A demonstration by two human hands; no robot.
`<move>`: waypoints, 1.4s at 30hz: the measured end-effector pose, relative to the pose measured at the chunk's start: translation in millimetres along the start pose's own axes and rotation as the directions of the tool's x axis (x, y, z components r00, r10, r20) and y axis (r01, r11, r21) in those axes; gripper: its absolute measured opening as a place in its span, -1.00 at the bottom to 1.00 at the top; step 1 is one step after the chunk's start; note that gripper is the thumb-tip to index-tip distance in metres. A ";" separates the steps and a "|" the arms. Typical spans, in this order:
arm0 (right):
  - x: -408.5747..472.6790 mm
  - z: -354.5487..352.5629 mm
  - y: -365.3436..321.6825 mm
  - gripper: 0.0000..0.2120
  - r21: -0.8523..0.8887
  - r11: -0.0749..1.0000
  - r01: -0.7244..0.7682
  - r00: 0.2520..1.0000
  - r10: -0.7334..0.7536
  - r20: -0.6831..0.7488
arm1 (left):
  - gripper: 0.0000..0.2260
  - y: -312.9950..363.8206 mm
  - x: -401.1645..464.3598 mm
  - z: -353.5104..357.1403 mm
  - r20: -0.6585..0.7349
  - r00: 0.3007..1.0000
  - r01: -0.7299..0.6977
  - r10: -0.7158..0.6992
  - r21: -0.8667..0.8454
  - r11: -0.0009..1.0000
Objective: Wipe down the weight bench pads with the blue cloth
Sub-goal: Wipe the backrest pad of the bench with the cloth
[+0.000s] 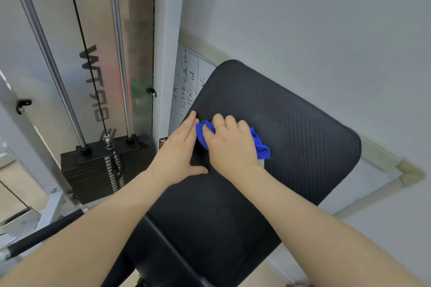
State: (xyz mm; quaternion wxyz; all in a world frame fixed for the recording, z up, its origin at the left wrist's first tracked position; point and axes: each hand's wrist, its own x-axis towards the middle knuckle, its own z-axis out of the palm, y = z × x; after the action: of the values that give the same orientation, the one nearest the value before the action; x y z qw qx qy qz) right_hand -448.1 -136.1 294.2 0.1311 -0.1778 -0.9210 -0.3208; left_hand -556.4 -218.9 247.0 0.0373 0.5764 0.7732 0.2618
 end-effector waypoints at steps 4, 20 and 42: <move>8.7 -16.4 47.3 -0.79 -0.123 0.987 0.108 0.994 -0.108 0.003 | 0.15 5.8 0.7 -3.4 0.072 0.996 0.038 -0.043 0.075 0.996; -31.3 -11.9 40.7 -0.82 -0.127 0.981 0.144 0.990 -0.144 0.010 | 0.24 29.3 1.8 4.5 0.077 0.982 0.156 -0.175 0.200 0.967; -56.0 -19.2 95.1 -0.58 -0.018 0.935 -0.354 0.911 0.340 -0.234 | -0.16 57.7 -25.4 16.8 0.023 0.999 -0.044 0.038 0.391 0.919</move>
State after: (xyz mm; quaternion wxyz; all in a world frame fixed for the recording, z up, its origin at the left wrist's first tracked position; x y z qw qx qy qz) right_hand -356.0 -92.4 340.6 0.2847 -0.3045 -0.8437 -0.3381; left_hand -491.6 -224.5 252.2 -0.0782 0.5904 0.7973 0.0985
